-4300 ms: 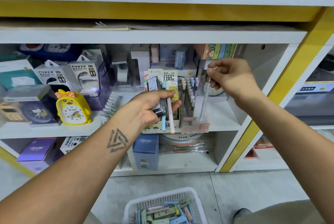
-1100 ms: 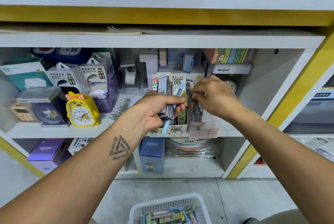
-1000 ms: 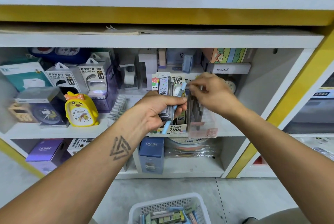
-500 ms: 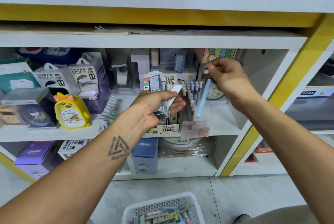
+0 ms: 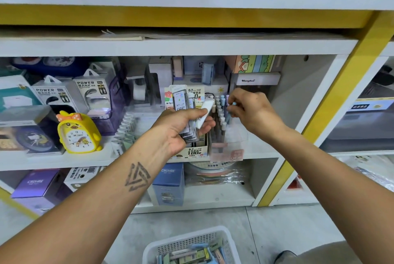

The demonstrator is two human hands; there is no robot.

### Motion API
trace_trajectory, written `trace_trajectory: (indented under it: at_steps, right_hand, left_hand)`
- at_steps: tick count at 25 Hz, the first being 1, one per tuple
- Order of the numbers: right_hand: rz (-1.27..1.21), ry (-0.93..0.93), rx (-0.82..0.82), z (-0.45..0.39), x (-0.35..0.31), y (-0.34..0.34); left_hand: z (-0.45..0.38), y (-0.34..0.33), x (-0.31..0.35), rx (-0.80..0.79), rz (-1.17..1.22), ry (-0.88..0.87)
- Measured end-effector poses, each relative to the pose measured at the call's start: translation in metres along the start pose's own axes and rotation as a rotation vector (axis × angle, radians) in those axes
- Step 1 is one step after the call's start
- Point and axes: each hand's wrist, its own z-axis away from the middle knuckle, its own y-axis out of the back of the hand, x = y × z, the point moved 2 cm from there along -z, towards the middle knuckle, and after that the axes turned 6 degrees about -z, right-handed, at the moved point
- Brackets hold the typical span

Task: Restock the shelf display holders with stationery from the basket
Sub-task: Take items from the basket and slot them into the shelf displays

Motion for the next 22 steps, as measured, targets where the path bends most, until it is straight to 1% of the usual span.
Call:
trace_trajectory:
  at_steps: [3,7,8,11,12,13,14,16,18,20,22]
  right_hand:
    - [-0.002,-0.038,-0.036,-0.001,0.001,-0.006]
    - [-0.071,-0.006,0.016,-0.002,0.000,-0.012]
    - [-0.042,0.015,0.016,-0.001,0.000,-0.013]
    - [0.157,0.078,-0.020,-0.004,-0.003,-0.013]
    - [0.147,0.068,0.004,-0.005,-0.006,-0.011]
    - [0.040,0.017,0.032,-0.005,-0.011,-0.007]
    - [-0.155,-0.054,0.040,-0.005,-0.015,-0.003]
    - [-0.559,-0.182,-0.039,-0.003,-0.026,0.000]
    - [-0.705,-0.202,-0.113,-0.001,-0.034,0.000]
    - [-0.819,-0.207,-0.108,-0.001,-0.039,0.003]
    - [-0.962,-0.229,-0.095,-0.001,-0.039,0.006]
  left_hand:
    - [0.001,-0.001,0.000,-0.009,-0.012,0.009]
    - [0.002,-0.003,-0.001,-0.041,-0.001,0.015]
    - [0.002,-0.003,0.000,-0.054,0.002,0.015]
    - [0.002,-0.003,0.000,-0.084,0.001,0.021]
    - [0.002,-0.003,0.000,-0.090,0.000,0.022]
    - [0.002,-0.003,0.000,-0.094,-0.001,0.019]
    - [0.001,-0.003,0.000,-0.095,-0.004,0.014]
    - [0.001,-0.004,0.000,-0.094,-0.014,0.010]
    - [0.002,-0.003,0.001,-0.105,-0.025,0.019]
    - [0.004,0.000,0.004,-0.108,-0.015,0.028]
    - [0.005,0.010,0.010,-0.069,0.020,0.024]
